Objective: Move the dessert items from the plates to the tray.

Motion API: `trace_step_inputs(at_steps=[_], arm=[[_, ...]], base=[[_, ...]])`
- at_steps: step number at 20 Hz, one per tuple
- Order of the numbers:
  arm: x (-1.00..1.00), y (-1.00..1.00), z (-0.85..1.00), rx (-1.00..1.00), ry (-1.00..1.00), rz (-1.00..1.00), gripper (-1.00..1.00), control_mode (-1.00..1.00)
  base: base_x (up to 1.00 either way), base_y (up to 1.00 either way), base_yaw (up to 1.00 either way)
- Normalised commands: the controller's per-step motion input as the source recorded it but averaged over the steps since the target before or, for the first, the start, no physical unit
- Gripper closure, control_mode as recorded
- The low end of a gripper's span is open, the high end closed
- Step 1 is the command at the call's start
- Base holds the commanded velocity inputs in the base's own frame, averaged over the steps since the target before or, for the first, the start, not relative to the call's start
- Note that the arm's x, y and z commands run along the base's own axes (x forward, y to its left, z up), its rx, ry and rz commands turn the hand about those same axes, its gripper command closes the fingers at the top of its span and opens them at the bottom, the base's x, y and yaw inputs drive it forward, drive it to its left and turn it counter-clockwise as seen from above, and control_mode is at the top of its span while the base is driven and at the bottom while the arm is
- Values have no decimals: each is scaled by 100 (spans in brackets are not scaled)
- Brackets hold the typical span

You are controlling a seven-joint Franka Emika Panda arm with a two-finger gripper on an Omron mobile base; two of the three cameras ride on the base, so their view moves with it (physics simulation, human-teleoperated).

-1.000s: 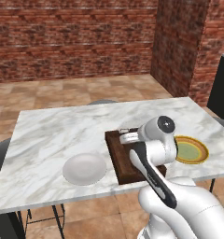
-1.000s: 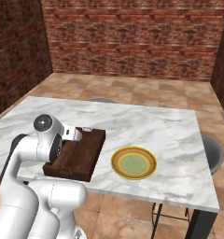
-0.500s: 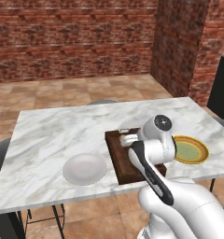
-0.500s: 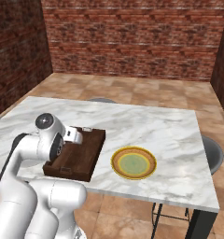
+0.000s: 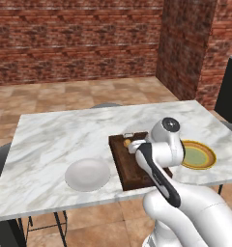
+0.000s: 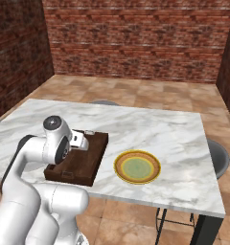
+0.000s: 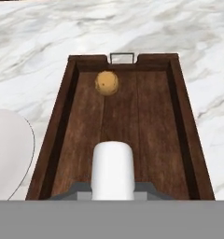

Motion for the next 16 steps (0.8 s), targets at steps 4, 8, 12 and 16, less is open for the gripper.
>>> trace_step_inputs(at_steps=[4, 8, 12, 16], arm=[[6, 0, -59, 0, 0, 0, 100, -100], [9, 0, -70, 0, -1, 0, 100, -100], [9, 0, -60, 0, 0, 0, 100, -100], [7, 0, -57, 0, 0, 0, 100, -100]], base=[[0, 0, 0], [0, 0, 0], [0, 0, 0], [0, 0, 0]])
